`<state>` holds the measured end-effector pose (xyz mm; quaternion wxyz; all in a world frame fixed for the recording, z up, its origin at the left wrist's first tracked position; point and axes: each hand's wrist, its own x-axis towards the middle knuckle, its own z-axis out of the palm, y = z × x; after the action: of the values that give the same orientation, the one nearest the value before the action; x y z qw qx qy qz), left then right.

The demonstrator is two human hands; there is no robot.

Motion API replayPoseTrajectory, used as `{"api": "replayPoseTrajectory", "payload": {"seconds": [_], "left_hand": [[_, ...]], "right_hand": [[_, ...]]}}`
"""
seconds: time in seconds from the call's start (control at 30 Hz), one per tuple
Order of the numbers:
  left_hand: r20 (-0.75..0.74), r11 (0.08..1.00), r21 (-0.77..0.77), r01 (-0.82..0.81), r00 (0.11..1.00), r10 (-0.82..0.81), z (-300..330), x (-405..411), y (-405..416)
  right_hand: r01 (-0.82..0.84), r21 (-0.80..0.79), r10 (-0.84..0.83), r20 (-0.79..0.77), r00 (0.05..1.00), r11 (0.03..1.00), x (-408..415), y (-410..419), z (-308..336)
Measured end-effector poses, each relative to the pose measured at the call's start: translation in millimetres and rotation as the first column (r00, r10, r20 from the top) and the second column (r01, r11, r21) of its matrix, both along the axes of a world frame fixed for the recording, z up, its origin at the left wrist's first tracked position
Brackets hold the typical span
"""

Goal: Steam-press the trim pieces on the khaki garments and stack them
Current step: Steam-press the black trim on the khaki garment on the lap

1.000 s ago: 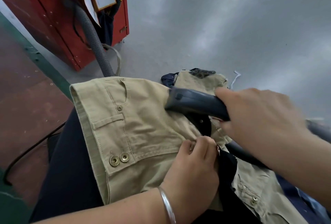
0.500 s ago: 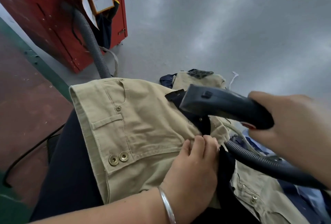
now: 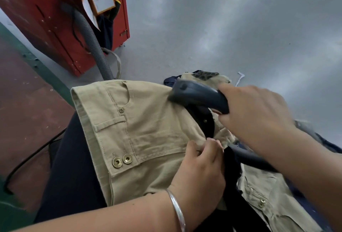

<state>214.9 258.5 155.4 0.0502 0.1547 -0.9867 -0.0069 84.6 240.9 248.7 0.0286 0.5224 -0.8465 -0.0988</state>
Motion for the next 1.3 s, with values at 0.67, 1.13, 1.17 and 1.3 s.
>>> {"api": "replayPoseTrajectory", "payload": {"seconds": [0.67,1.13,1.17,1.3], "left_hand": [[-0.151,0.998,0.061,-0.035,0.988,0.044,-1.0,3.5,-4.2],[-0.104,0.993,0.085,-0.079,0.991,0.088,-0.4,3.4,-6.3],[-0.101,0.993,0.094,-0.077,0.991,0.086,0.0,3.7,-6.9],[-0.094,0.993,0.101,-0.063,0.993,0.072,-0.3,4.5,-8.0]], "right_hand": [[0.163,0.126,-0.193,0.286,0.939,0.979,-25.8,70.6,7.5],[0.296,-0.072,-0.238,0.433,0.869,0.952,-62.6,-33.8,-23.4],[0.302,-0.105,-0.223,0.463,0.858,0.947,-64.0,-24.3,-17.0],[0.276,-0.160,-0.167,0.491,0.855,0.948,-53.5,41.5,8.7]]}}
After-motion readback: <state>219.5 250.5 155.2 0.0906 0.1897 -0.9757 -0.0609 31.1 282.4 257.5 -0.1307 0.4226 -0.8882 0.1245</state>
